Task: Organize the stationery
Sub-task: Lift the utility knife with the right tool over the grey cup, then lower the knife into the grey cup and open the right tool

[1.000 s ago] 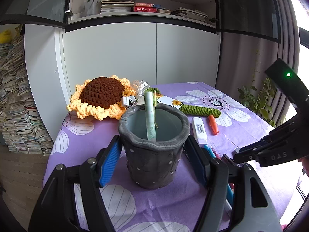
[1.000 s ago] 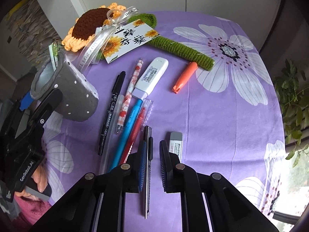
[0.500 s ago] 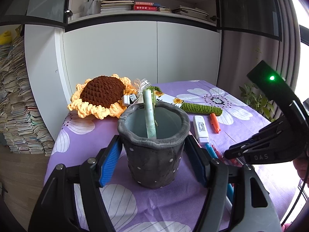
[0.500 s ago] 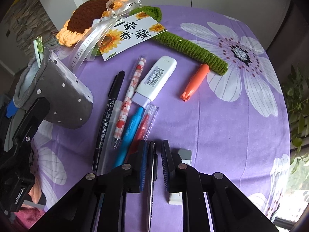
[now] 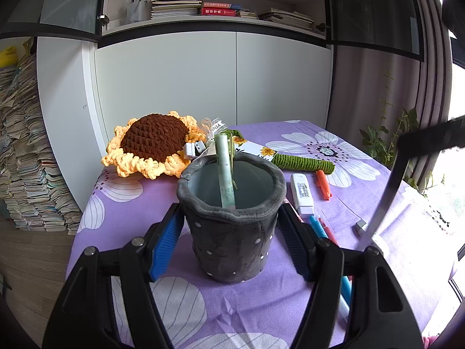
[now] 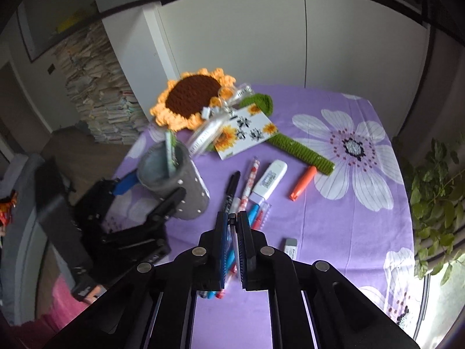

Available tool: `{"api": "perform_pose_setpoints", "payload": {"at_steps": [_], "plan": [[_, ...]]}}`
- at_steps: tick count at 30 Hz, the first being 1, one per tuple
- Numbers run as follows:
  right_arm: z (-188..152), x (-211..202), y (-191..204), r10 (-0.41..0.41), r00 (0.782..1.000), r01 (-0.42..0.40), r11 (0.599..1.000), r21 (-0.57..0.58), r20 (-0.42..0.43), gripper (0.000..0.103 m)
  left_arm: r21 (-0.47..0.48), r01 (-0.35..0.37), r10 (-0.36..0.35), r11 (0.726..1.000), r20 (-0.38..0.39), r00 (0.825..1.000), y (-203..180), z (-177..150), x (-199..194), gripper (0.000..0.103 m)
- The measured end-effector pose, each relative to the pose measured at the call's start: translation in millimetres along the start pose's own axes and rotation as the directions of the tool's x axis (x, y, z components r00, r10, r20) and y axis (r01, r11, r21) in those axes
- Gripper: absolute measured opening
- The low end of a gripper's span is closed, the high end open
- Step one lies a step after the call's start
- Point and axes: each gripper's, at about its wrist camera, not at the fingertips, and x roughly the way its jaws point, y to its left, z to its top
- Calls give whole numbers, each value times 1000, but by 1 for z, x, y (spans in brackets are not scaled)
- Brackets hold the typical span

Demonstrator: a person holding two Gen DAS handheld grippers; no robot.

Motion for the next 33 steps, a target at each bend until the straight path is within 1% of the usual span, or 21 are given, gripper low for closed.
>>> {"api": "perform_pose_setpoints", "payload": {"at_steps": [3,6,9,13,17,19,23,27,30,33], "plan": [[11,-26,10,33,996,-32,999,-14,88,8,0,0,0,1000,0,1000,0,0,0,66],[28,-47,21,61,984,-57,998,-33,170,8,-2,2,-2,1000,-2,1000,0,0,1,66],[47,-57,32,94,971,-85,995,-52,218,8,-2,3,-3,1000,-3,1000,0,-1,1,66],[66,-48,44,126,963,-110,991,-77,238,8,-2,3,-3,1000,-3,1000,0,0,1,66],[74,-24,49,152,965,-139,987,-77,214,8,-4,6,-6,1000,-7,1000,0,-1,3,66],[73,-11,47,146,969,-133,988,-76,199,8,-5,7,-7,1000,-8,1000,0,-1,3,66],[65,19,43,126,984,-118,991,-69,123,8,-5,7,-7,1000,-9,1000,0,-1,3,66],[55,44,42,123,991,-120,991,-62,53,8,-6,9,-9,1000,-10,1000,0,-1,4,66],[47,55,40,122,992,-121,991,-47,10,8,-8,9,-10,1000,-12,1000,1,-1,4,66],[44,53,36,125,992,-125,992,-29,1,8,-8,10,-10,1000,-12,1000,1,-1,4,66]]}}
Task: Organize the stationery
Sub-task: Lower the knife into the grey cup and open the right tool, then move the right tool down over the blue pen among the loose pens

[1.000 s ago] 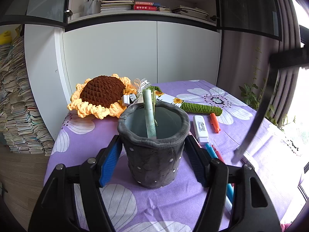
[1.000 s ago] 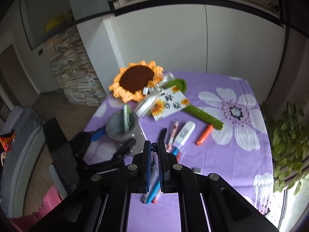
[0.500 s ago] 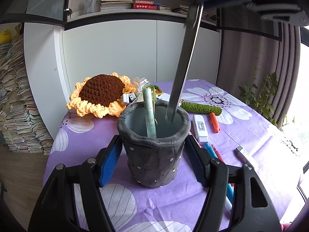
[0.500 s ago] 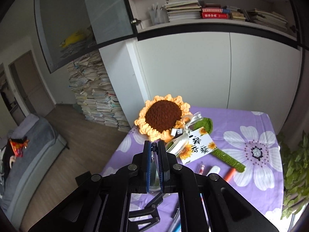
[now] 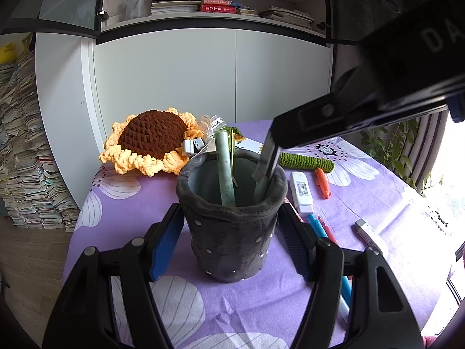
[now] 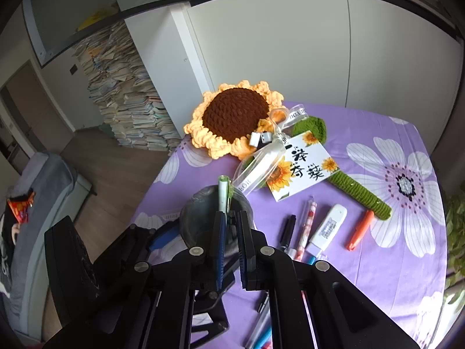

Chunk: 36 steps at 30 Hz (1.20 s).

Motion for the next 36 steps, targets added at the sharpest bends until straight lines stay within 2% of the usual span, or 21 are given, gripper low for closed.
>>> {"api": "perform_pose_setpoints", "payload": {"at_steps": [4,7,9,12,14,19,28,36], "plan": [[-2,-21,-8,-18,999,17,1000,21,47,8,0,-1,1,1000,0,1000,0,0,0,66],[-9,-28,-24,-95,995,93,995,39,45,8,0,0,0,1000,0,1000,0,0,0,66],[-19,-14,-43,-152,988,154,985,74,-35,8,0,0,0,1000,0,1000,0,0,0,66],[-37,14,-71,-171,972,193,972,131,-159,8,0,0,0,1000,-2,1000,1,0,0,66],[-49,28,-85,-174,963,209,964,162,-205,8,0,0,0,1000,-2,1000,1,0,0,66],[-62,47,-99,-147,954,203,957,207,-260,8,0,0,0,1000,-2,1000,1,0,0,66],[-52,51,-84,-120,964,166,969,183,-237,8,-1,1,-1,1000,-7,1000,1,-1,0,67],[-46,70,-77,-123,957,171,971,167,-262,8,-1,2,-2,1000,-10,1000,1,-1,0,67]]}}
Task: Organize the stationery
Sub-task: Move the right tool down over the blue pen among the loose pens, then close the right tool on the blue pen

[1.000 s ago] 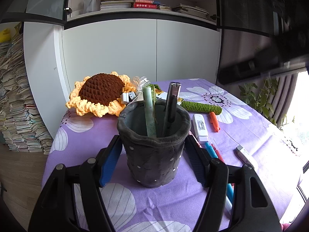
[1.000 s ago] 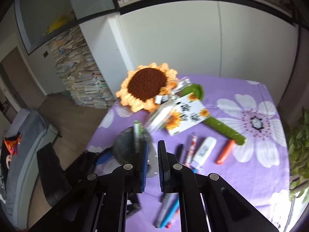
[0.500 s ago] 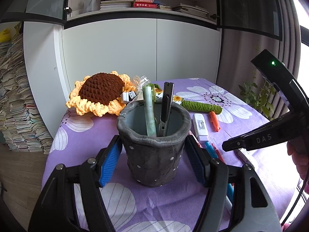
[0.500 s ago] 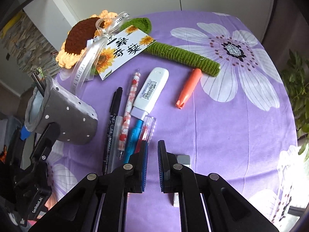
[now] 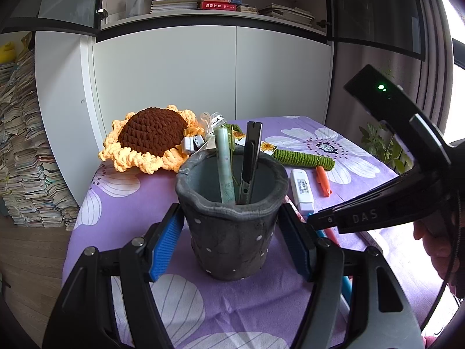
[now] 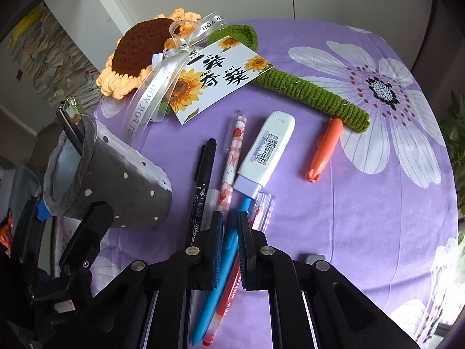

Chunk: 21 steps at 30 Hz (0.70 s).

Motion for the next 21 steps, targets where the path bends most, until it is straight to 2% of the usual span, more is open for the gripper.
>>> {"api": "perform_pose_setpoints", "payload": {"at_steps": [9,15,18,21], "plan": [[10,10,10,-86,996,85,995,-55,-13,12,-1,0,0,1000,-1,1000,0,0,0,67],[14,16,13,-83,995,80,995,-56,-49,14,-1,0,0,1000,-3,1000,0,-1,0,67],[12,14,15,-82,996,79,994,-70,-43,14,-1,0,0,1000,-3,1000,0,-1,0,67],[8,-3,14,-40,999,40,998,-55,6,14,-1,0,0,1000,-4,1000,0,-1,0,67]]}}
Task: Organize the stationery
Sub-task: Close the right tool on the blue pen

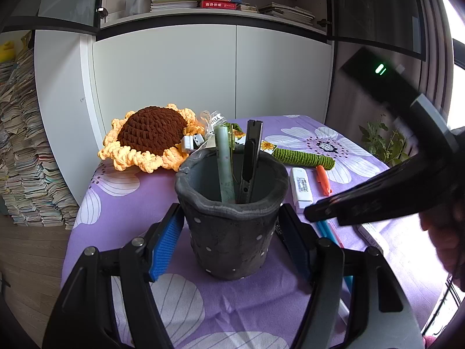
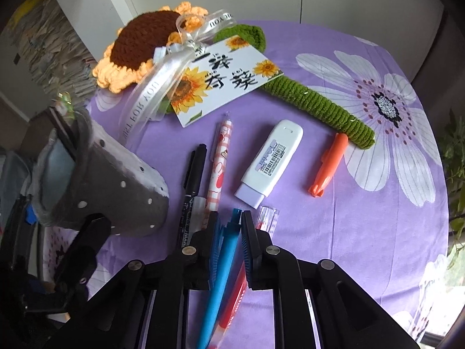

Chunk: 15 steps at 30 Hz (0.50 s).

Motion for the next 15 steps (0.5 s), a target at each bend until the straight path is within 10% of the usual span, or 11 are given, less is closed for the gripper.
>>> {"api": "perform_pose_setpoints", "payload": {"at_steps": [8,15], "plan": [[-14,-84,9,42,978,-37,999,-32,203,14,0,0,0,1000,0,1000,-1,0,-1,67],[-20,-156,32,89,910,-56,994,-93,405,14,-1,1,-1,1000,-1,1000,-2,-1,-3,67]]}}
